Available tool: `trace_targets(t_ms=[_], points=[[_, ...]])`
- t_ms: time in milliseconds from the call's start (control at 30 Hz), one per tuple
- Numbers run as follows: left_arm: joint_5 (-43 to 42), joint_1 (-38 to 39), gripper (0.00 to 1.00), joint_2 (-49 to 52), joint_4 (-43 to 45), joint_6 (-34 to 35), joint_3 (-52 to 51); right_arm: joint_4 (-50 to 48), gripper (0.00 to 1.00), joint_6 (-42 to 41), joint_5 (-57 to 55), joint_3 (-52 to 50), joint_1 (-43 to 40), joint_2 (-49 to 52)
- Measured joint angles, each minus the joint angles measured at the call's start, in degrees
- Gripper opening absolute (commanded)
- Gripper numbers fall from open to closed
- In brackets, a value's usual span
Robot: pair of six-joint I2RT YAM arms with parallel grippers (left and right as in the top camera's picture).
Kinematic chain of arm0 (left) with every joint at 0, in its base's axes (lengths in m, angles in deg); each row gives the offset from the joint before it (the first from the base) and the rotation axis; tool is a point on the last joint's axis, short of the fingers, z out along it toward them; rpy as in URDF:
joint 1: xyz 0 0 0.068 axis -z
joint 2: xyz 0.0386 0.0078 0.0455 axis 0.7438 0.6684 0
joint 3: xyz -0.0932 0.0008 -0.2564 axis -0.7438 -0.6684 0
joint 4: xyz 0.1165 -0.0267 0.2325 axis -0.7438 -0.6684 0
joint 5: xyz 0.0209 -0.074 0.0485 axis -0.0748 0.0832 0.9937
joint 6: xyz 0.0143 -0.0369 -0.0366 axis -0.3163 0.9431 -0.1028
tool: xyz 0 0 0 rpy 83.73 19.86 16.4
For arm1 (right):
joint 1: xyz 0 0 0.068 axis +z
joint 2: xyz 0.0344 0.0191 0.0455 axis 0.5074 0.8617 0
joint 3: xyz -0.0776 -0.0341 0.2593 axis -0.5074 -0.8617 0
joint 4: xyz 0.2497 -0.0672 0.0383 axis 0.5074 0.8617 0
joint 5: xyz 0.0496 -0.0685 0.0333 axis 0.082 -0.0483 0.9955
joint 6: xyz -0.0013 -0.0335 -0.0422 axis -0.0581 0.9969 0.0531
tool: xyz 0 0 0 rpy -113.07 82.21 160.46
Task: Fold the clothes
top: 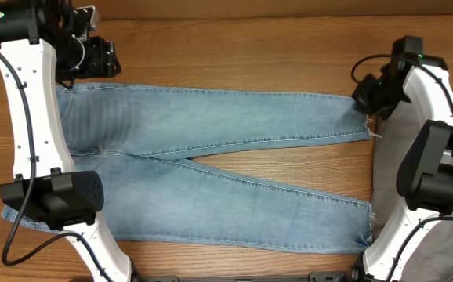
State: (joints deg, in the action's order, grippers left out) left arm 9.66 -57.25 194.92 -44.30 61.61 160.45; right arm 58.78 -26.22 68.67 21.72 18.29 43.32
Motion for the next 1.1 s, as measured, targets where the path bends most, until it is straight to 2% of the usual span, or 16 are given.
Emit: trace_targets(t_ms=[133, 433, 800, 967, 1100], points=[[0.2, 0.2, 0.71, 0.0, 0.1, -0.3, 0.0, -3.3, 0.04, -2.8, -2.6, -4.7, 0.5, 0.0], [0.4, 0.2, 0.69, 0.7, -0.2, -0.3, 0.0, -20.0, 0.04, -9.9, -4.3, -13.6, 0.6, -1.4], [0.4, 0.2, 0.68, 2.5, -0.9, -0.3, 0.0, -42.2, 0.04, -14.7, -3.8, -13.2, 1.5, 3.8], [1.5, 0.2, 0.70, 2.5, -1.3, -0.3, 0.0, -41.7, 0.04, -13.8, -1.6, -10.1, 1.4, 5.6], [4.3, 0.2, 0.74, 2.5, -1.4, -0.3, 0.0, -34.9, 0.04, -10.8, 2.0, -4.0, 0.7, 7.8]])
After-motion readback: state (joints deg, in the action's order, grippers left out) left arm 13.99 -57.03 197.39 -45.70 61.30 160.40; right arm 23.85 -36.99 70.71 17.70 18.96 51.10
